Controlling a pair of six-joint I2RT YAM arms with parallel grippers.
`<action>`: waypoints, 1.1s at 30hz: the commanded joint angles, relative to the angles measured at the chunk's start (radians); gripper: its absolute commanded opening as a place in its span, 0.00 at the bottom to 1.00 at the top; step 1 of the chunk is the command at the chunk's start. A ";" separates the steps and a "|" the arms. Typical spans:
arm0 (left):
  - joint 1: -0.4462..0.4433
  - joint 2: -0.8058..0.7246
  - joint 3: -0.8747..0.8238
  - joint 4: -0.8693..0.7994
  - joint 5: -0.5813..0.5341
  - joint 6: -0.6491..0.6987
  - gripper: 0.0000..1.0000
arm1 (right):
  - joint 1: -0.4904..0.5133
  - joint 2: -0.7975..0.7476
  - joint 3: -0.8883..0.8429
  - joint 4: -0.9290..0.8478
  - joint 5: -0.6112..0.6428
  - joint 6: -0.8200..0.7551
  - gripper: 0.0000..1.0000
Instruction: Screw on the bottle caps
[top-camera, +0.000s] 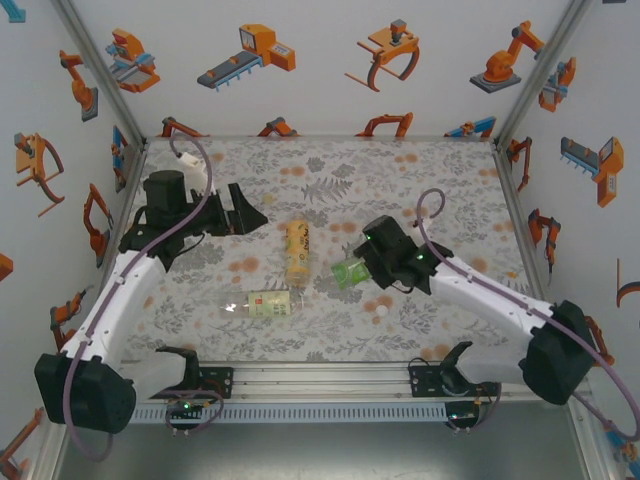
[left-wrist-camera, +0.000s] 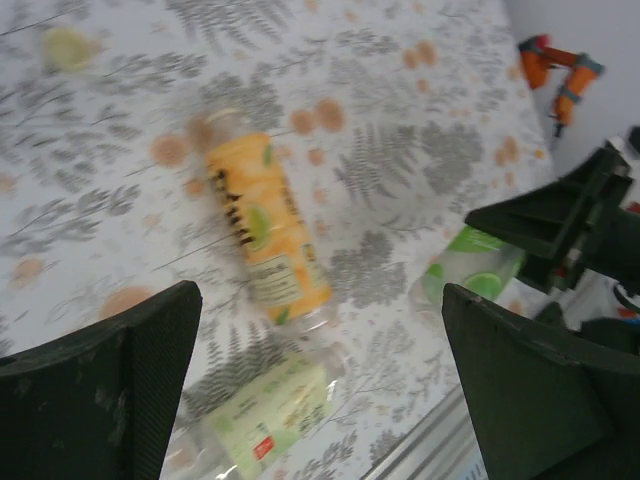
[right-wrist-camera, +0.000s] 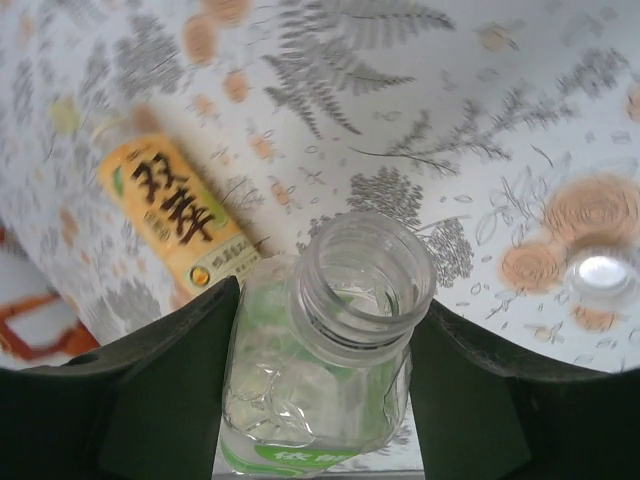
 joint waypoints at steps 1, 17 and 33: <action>-0.079 -0.030 0.008 0.166 0.101 -0.087 0.99 | -0.009 -0.119 -0.053 0.237 -0.052 -0.380 0.20; -0.485 -0.054 -0.092 0.599 0.159 0.020 0.99 | -0.035 -0.335 0.074 0.467 -0.680 -1.031 0.06; -0.640 0.006 0.009 0.692 0.271 0.049 0.98 | -0.036 -0.400 0.153 0.709 -0.941 -1.081 0.00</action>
